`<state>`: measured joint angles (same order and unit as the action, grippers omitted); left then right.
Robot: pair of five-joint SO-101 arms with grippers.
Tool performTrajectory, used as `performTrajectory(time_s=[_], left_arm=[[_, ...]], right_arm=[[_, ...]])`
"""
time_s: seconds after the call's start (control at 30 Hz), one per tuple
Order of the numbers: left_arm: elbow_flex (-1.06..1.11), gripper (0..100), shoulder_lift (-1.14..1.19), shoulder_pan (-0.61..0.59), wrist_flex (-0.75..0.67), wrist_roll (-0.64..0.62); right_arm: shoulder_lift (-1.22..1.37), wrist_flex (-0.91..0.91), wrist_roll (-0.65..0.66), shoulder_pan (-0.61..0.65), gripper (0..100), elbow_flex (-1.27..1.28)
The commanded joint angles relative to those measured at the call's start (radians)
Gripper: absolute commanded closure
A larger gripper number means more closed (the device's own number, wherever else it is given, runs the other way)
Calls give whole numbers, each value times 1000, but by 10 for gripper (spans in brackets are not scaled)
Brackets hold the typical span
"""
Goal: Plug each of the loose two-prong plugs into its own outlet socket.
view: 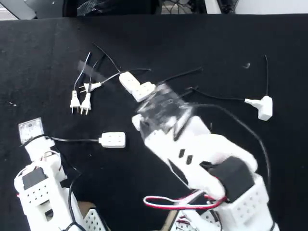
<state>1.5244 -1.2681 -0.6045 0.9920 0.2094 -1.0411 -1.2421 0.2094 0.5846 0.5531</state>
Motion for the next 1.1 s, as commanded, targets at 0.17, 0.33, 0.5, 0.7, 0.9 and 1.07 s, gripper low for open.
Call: performTrajectory(time_s=[0.17,0.33,0.5,0.7,0.9,1.07], left_arm=[[-133,952,-2,205,-2,-12],[-73,950,-5,222,-9,-6],[-41,949,-5,220,-9,-5],[-28,949,-5,222,-9,-5],[-15,949,-5,222,-14,-5],[12,949,-5,219,-55,-5]], right_arm=[[-157,911,-114,-106,988,828],[-168,936,-109,-112,986,1032],[-176,755,-95,-112,975,1029],[-176,482,15,-112,795,934],[-165,222,213,-181,763,661],[-77,110,736,-190,829,573]])
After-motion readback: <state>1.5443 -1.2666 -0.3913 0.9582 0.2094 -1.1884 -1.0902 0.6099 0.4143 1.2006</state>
